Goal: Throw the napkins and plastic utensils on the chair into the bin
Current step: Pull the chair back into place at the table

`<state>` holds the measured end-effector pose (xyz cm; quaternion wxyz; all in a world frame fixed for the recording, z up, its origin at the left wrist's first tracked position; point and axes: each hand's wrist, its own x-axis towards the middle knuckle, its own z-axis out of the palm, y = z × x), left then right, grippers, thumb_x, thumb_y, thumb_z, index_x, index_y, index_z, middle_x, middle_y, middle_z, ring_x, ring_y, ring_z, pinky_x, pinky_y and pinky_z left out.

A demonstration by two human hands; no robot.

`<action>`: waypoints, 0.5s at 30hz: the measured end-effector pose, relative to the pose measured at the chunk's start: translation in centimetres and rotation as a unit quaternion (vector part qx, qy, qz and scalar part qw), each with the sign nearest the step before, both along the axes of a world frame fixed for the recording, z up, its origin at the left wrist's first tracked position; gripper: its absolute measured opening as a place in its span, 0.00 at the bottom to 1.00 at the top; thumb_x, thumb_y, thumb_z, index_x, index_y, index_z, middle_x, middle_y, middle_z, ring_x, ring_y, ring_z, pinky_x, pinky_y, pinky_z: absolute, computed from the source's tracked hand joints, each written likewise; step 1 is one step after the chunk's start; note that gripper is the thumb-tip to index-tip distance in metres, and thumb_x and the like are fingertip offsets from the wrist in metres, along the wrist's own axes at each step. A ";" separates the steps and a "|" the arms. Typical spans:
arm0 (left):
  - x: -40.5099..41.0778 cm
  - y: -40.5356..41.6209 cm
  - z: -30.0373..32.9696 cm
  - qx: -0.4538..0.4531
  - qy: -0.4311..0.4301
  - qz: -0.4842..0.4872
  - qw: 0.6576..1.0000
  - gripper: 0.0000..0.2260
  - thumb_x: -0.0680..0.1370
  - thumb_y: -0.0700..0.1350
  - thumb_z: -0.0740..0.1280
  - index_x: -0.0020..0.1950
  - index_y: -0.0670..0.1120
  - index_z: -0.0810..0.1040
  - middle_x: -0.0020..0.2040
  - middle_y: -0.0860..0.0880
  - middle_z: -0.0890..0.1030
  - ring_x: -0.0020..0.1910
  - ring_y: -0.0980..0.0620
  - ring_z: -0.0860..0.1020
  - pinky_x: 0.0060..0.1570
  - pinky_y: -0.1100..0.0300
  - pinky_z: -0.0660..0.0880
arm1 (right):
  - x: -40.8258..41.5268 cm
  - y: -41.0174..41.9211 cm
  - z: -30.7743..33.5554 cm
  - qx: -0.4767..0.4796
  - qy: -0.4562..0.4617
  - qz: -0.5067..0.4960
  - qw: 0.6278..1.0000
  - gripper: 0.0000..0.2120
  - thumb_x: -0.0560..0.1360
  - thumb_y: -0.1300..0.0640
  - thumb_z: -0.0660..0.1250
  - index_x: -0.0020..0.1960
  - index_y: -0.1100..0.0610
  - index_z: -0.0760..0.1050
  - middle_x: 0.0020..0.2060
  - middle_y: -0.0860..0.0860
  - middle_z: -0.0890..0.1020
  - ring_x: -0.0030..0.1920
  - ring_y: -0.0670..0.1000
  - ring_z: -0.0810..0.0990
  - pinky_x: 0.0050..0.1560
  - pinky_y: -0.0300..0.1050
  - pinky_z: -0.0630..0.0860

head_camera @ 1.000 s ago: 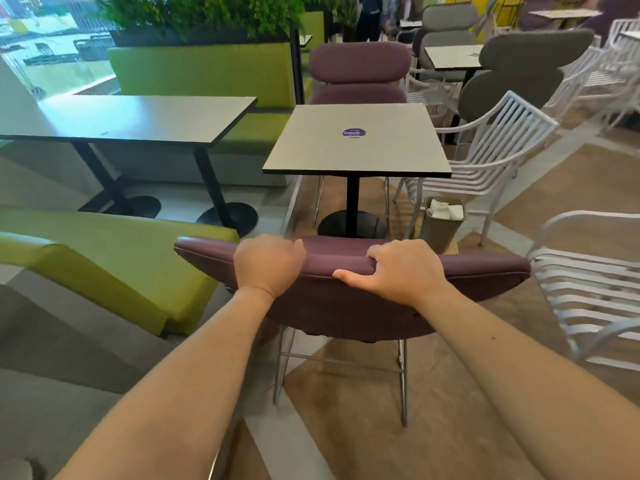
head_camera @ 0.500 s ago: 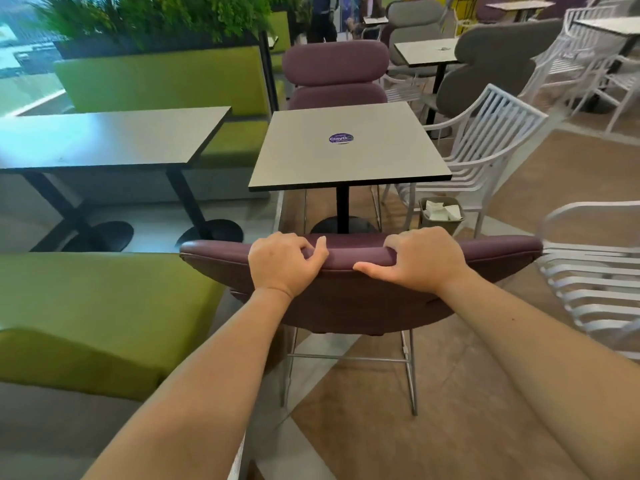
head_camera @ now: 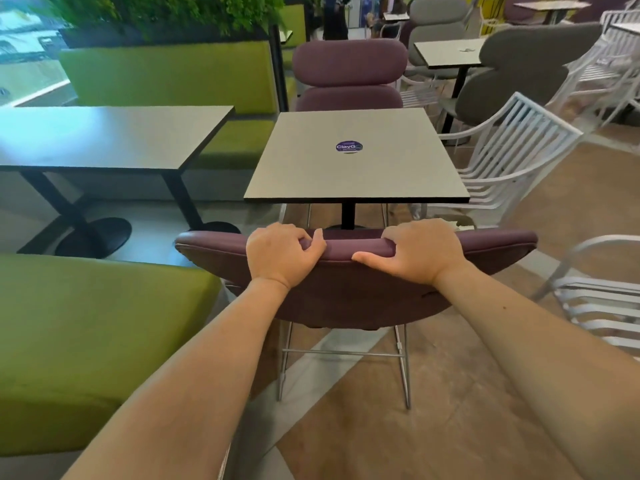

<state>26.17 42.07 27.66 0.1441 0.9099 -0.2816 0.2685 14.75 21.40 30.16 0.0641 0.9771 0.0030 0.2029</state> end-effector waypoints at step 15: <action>10.2 -6.3 -0.9 0.020 -0.044 -0.043 0.998 0.23 0.75 0.68 0.55 0.40 0.55 0.83 0.37 0.56 0.82 0.39 0.55 0.77 0.37 0.60 0.71 | 9.9 -7.2 -0.9 0.004 -0.021 0.012 1.000 0.33 0.74 0.26 0.42 0.32 0.50 0.69 0.26 0.45 0.70 0.27 0.50 0.71 0.29 0.43 0.62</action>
